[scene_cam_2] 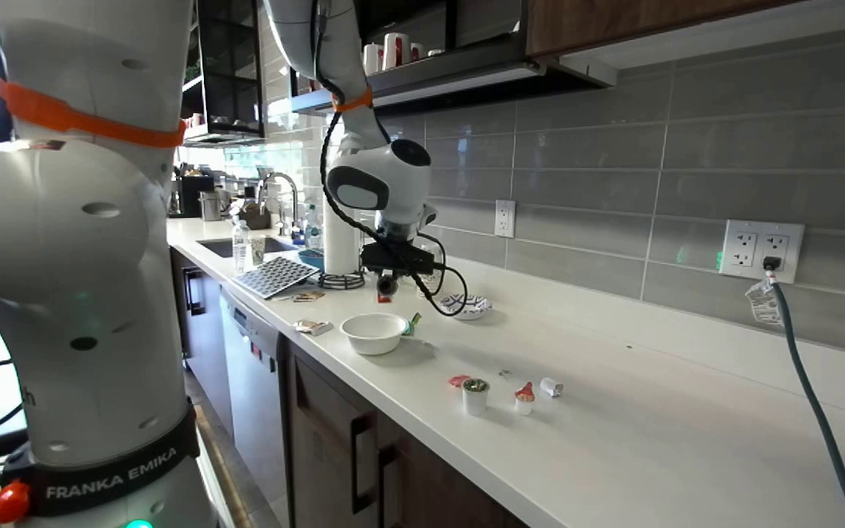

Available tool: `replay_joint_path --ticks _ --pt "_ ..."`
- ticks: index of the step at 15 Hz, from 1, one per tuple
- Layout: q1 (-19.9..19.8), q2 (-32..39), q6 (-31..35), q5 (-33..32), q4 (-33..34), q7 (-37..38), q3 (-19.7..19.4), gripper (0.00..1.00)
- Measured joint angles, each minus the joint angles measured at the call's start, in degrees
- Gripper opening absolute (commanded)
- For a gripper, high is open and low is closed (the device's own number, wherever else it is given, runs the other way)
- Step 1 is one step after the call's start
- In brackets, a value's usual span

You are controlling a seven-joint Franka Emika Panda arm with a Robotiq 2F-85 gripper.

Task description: Pour the contents in the coffee pod into the white bowl.

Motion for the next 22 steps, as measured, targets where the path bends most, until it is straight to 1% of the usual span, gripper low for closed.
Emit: replay_joint_path --ticks 3,9,10,12,14,15,18,22 --pt "-1.2 -0.1 -4.1 6.1 0.6 -8.1 0.0 0.08" --pt "-3.7 -0.1 -11.5 13.3 0.6 -18.5 -0.1 0.08" --pt "-2.8 -0.3 -13.9 14.8 0.6 -20.4 -2.0 0.08" --pt "1.4 -0.9 -18.4 16.7 0.4 -22.9 -8.4 0.08" --pt "5.3 -1.2 -21.6 17.3 0.2 -24.2 -14.1 0.08" --pt "6.8 -1.3 -22.5 17.4 0.1 -24.5 -16.2 0.08" --pt "10.3 -1.3 -23.7 17.4 -0.1 -24.9 -20.5 0.08" --pt "13.2 -1.3 -23.9 17.4 -0.2 -25.0 -23.1 0.08"
